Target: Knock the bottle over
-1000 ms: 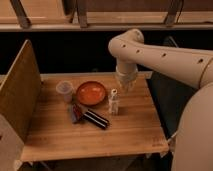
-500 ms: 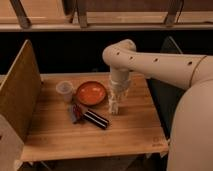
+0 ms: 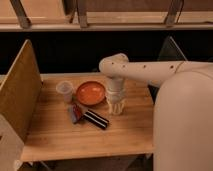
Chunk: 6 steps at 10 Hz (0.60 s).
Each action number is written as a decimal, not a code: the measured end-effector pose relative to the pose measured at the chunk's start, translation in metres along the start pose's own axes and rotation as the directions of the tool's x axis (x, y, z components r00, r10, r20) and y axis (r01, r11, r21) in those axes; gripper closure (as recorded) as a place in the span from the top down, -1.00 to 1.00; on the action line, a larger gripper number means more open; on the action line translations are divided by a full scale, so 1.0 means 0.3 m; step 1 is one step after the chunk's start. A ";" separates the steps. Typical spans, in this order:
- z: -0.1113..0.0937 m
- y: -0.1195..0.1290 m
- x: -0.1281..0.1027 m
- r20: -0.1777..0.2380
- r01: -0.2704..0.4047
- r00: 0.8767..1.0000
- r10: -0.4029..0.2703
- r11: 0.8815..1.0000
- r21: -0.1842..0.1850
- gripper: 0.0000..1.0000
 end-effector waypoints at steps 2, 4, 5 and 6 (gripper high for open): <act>0.044 -0.005 -0.093 -0.042 0.026 0.999 -0.025 1.000 0.018 -1.00; 0.053 -0.033 -0.218 -0.009 0.050 0.999 -0.050 0.997 0.053 -1.00; 0.036 -0.046 -0.294 0.041 0.065 0.997 -0.068 0.995 0.072 -1.00; 0.010 -0.058 -0.357 0.089 0.080 0.992 -0.088 0.992 0.094 -1.00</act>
